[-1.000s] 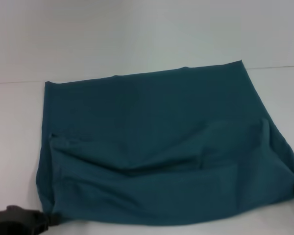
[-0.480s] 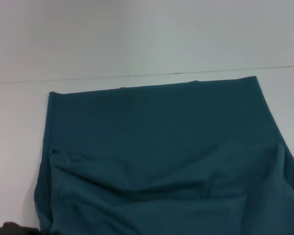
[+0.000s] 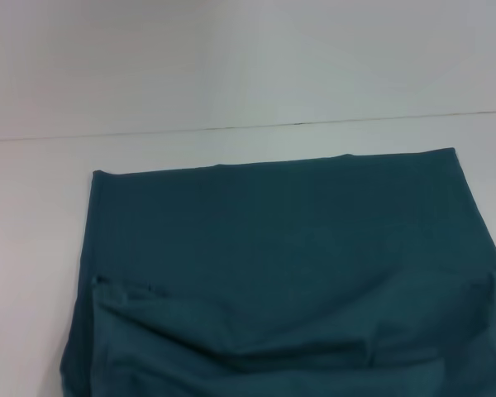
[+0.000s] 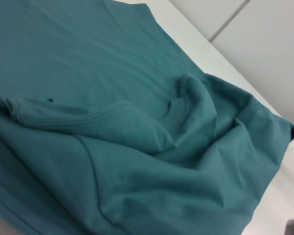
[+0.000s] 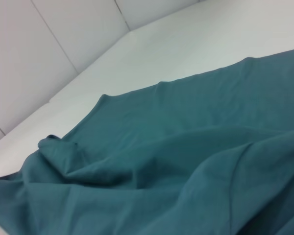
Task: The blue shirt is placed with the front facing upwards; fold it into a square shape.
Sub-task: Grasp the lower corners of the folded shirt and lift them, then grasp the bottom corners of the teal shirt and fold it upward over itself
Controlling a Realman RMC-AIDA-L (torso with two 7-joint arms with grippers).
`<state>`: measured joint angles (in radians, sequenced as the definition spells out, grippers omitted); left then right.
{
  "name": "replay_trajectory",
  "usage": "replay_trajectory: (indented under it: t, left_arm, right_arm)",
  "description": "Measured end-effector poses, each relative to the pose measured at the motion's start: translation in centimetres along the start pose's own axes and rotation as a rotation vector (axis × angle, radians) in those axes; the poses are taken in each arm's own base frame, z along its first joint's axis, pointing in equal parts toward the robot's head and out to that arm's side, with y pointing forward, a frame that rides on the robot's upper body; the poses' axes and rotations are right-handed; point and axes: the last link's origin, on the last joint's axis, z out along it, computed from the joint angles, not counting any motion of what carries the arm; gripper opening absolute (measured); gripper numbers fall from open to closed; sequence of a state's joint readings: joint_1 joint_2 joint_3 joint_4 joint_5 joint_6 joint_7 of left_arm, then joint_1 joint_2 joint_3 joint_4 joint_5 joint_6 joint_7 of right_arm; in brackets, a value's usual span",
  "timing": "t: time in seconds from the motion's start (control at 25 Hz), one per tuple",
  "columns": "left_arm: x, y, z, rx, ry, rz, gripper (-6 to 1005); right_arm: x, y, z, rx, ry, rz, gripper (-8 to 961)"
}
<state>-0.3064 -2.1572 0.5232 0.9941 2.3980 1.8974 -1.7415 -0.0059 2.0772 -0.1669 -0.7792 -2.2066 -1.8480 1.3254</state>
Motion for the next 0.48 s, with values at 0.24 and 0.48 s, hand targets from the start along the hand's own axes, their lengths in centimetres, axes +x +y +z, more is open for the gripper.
replay_trajectory:
  t: [0.24, 0.48]
  left_arm:
    - [-0.8, 0.54, -0.41, -0.026, 0.0, -0.005, 3]
    - [-0.83, 0.55, -1.0, -0.02, 0.044, -0.005, 4]
  right_arm:
    - [0.45, 0.08, -0.72, 0.025, -0.012, 0.005, 36]
    - [-0.16, -0.29, -0.75, 0.035, -0.031, -0.007, 35]
